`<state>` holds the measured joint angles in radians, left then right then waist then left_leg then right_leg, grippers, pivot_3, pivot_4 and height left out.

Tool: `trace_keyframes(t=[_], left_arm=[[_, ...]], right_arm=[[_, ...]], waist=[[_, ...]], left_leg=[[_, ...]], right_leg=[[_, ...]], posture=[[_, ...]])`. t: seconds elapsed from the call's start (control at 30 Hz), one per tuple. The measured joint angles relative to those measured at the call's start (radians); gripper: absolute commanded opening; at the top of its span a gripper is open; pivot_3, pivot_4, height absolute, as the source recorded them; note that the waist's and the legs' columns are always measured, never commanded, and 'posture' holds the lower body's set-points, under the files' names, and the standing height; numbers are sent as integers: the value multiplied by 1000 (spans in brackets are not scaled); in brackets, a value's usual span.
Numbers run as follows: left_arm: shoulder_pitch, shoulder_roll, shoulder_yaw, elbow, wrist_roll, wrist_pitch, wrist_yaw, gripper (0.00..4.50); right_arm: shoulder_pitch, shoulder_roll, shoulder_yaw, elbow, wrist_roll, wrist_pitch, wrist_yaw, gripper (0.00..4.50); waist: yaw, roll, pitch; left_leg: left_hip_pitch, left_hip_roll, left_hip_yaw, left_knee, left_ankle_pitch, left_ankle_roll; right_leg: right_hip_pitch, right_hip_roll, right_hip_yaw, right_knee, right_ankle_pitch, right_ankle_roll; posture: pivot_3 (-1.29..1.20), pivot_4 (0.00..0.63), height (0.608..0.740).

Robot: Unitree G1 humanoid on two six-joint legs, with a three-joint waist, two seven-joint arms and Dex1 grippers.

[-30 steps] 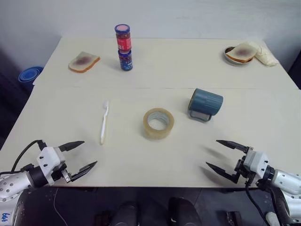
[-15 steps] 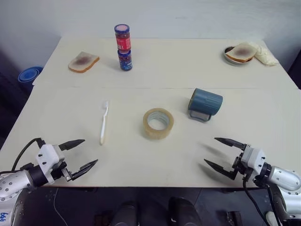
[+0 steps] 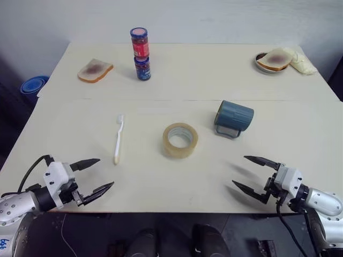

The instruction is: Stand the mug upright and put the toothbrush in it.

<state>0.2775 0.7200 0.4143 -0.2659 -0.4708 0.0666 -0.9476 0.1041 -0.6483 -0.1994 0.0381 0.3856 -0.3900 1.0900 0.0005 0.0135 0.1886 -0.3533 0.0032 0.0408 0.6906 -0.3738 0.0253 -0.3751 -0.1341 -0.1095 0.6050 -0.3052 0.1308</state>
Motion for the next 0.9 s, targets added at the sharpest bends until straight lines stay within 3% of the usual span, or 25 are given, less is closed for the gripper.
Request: trace_keyframes(t=[0.23,0.4,0.53,0.67,0.77,0.9], left_arm=[[-65,12,-40,-24,-38,50,-31,4500],[-358,105,-213,-81,-55,204,-71,4500],[-733,34,-493,21,41,299,-127,4500],[-969,-108,-709,233,180,308,-168,4500],[-1097,-160,-828,370,288,313,-190,4500],[-1163,-179,-887,462,372,312,-230,3594]], right_arm=[[3,23,-3,-1,18,-8,10,4479],[18,74,-16,-88,135,-5,15,4479],[39,100,-5,-189,187,-5,21,4479],[66,102,3,-228,172,-4,24,4479],[80,105,8,-245,153,-4,10,4479],[102,112,7,-253,142,-5,-9,4500]], waist=[[6,0,0],[24,1,0],[27,1,0],[25,0,0],[22,0,1],[21,0,1]], left_leg=[[0,0,-1,1,0,0],[0,-2,-1,4,0,1],[-1,-5,0,6,1,1],[-2,-7,2,6,1,1],[-3,-6,3,7,1,1],[-2,-5,2,7,1,1]], right_leg=[[0,0,0,1,0,0],[1,0,1,5,0,0],[0,1,0,6,0,1],[-1,4,0,5,0,1],[-2,4,0,5,0,1],[-2,5,0,5,0,1]], posture=[[0,150,740],[0,150,740],[0,150,740],[0,150,740],[0,150,740],[0,150,740]])
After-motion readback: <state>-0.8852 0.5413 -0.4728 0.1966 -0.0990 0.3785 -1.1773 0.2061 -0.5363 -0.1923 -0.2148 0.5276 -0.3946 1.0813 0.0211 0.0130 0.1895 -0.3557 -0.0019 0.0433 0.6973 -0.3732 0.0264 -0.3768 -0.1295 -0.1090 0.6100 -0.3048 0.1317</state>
